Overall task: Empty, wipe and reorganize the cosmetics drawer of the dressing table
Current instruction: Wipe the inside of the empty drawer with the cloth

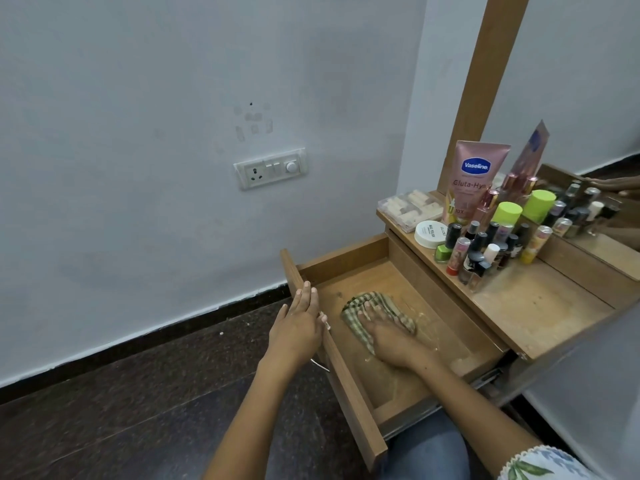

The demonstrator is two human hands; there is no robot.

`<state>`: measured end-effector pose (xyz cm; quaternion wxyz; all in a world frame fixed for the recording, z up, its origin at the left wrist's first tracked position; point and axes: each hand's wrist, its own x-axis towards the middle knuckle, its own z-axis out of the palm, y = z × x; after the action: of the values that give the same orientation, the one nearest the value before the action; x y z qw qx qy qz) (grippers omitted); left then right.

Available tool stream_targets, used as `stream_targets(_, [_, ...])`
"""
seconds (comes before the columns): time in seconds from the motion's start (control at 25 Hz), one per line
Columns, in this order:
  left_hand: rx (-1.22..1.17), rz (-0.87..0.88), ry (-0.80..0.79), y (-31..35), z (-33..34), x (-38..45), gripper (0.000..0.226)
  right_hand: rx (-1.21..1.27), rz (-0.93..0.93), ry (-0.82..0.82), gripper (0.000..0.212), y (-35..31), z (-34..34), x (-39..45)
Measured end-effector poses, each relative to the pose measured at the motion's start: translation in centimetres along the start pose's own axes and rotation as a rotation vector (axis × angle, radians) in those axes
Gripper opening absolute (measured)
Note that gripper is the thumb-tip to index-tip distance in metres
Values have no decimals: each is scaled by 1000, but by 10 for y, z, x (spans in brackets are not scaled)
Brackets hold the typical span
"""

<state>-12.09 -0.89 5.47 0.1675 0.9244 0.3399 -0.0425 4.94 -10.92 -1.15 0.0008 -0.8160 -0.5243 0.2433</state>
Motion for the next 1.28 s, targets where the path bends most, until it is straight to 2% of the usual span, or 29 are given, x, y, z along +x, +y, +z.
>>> stream_targets(0.2, [9,-23,40,6,6,-7,56,-47,221,0,69,6,10,-23])
stream_targets(0.28, [35,-21,48,6,6,-5,56,-7,239,-35,67,25,-1,-24])
stream_targets(0.52, [69,-17,28,3,7,0,57,46,119,-43,62,54,-28,12])
stream_targets(0.76, [50,-20,29,3,8,-2,57,55,99,105,59,39,-44,72])
stream_targets(0.92, [28,-4,6,-1,8,-1,58,93,100,172,58,37,-38,81])
stream_targets(1.08, [-6,19,-37,-6,5,1,61,156,-55,144,59,0,-26,74])
stream_targets(1.28, [-56,41,-77,-8,0,0,64,175,-204,20,65,-41,-17,70])
